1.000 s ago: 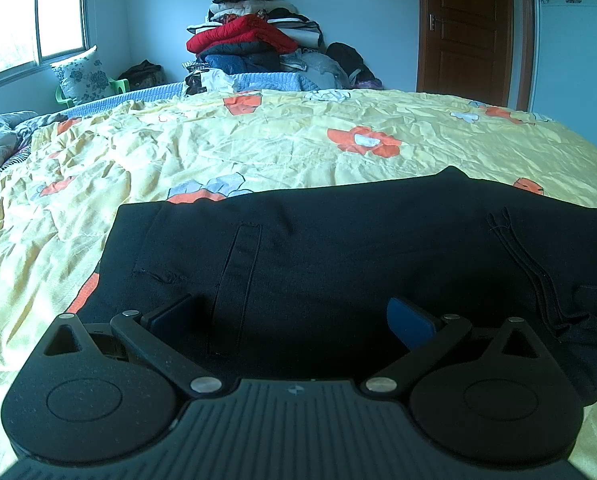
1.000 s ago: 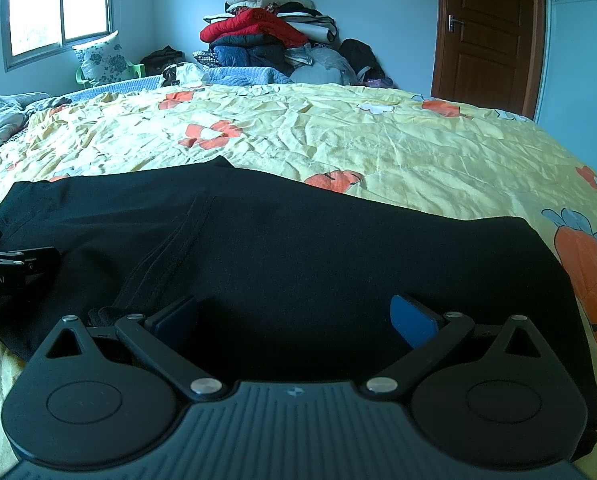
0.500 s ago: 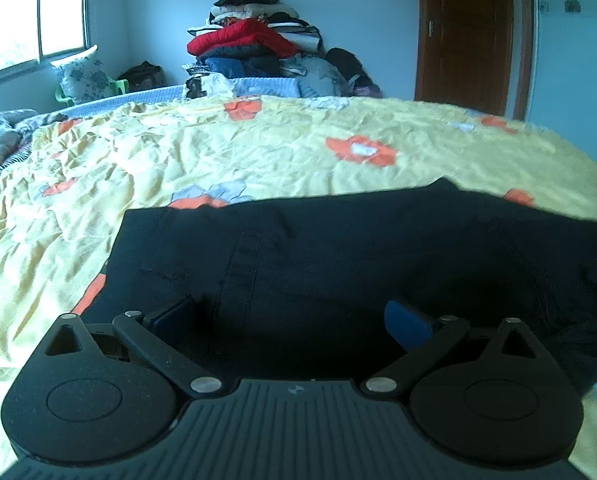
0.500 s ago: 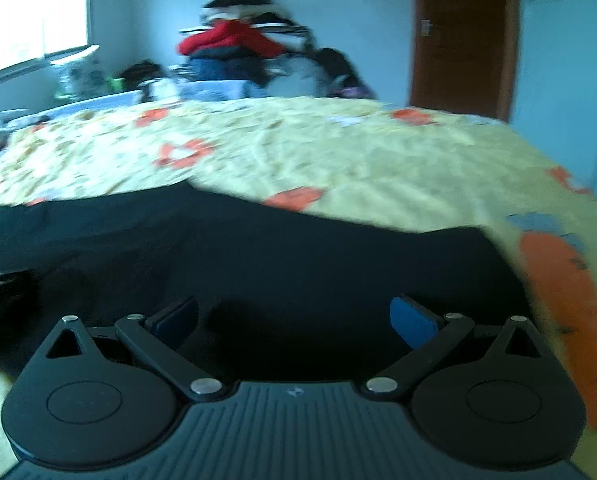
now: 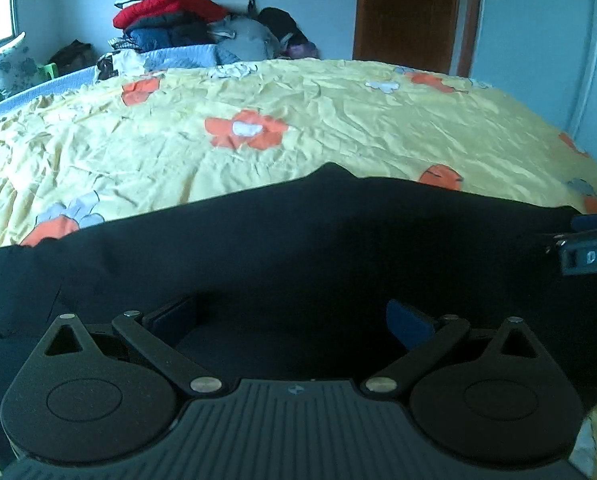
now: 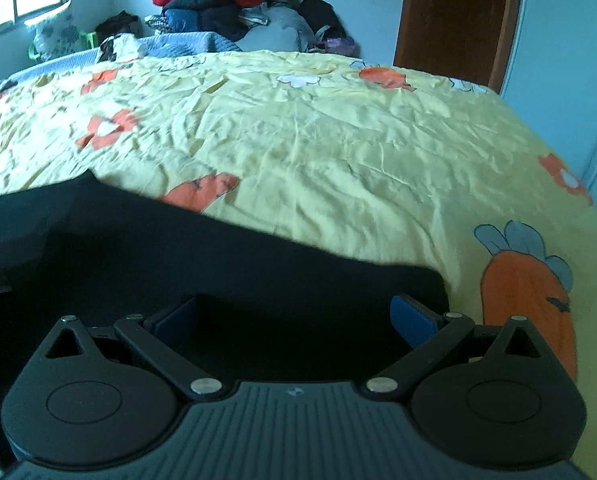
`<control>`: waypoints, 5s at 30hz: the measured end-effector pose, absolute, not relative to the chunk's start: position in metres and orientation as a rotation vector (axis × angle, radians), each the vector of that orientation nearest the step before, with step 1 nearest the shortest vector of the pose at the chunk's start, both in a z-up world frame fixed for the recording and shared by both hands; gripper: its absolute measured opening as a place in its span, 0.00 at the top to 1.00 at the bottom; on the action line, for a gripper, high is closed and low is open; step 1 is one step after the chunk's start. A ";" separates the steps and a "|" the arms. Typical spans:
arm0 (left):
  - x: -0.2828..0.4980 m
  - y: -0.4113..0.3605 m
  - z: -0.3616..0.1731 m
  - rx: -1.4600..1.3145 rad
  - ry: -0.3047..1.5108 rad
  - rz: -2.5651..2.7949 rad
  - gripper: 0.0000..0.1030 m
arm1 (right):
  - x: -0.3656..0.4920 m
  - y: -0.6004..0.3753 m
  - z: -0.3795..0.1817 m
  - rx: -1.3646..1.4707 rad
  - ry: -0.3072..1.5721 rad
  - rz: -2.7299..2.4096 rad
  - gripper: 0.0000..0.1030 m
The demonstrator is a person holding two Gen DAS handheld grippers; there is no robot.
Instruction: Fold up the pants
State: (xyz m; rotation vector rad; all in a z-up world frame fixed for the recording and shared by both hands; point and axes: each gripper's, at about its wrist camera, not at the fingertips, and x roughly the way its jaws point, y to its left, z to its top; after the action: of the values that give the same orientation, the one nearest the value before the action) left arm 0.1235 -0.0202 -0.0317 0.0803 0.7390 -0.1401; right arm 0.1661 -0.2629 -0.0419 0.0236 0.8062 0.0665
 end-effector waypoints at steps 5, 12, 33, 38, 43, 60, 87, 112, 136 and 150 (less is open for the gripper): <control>0.112 -0.002 -0.020 0.053 0.739 -0.148 0.01 | 0.147 -0.254 -0.030 -0.006 0.773 0.040 0.00; 0.096 0.018 -0.030 0.076 0.707 -0.098 0.00 | 0.115 -0.225 -0.030 -0.011 0.775 0.178 0.00; 0.079 0.020 -0.038 0.127 0.614 -0.085 0.00 | 0.089 -0.179 -0.045 -0.037 0.673 0.283 0.00; 0.079 0.021 -0.038 0.120 0.613 -0.085 0.00 | 0.088 -0.179 -0.046 -0.027 0.656 0.275 0.00; 0.079 0.023 -0.039 0.109 0.616 -0.087 0.00 | 0.088 -0.179 -0.046 -0.025 0.654 0.275 0.00; 0.079 0.023 -0.039 0.104 0.618 -0.088 0.00 | 0.087 -0.181 -0.046 -0.009 0.656 0.278 0.00; 0.004 0.232 0.017 -0.382 0.724 0.186 0.07 | 0.015 0.045 0.008 -0.913 0.110 0.637 0.00; 0.043 0.247 -0.040 -1.192 0.825 -0.216 0.00 | 0.039 0.081 -0.030 -0.770 0.267 0.741 0.79; 0.084 0.227 -0.017 -0.884 0.687 -0.100 0.82 | 0.145 0.002 0.006 -0.192 0.612 0.773 0.78; 0.049 0.089 0.075 -0.417 0.450 -0.258 0.82 | 0.115 -0.084 0.048 0.066 0.391 0.710 0.78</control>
State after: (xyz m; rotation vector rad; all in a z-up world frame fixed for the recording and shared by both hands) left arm 0.0492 0.0894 0.0750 -0.4167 0.4496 -0.2579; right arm 0.1148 -0.0843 0.0484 0.0661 0.3909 0.7103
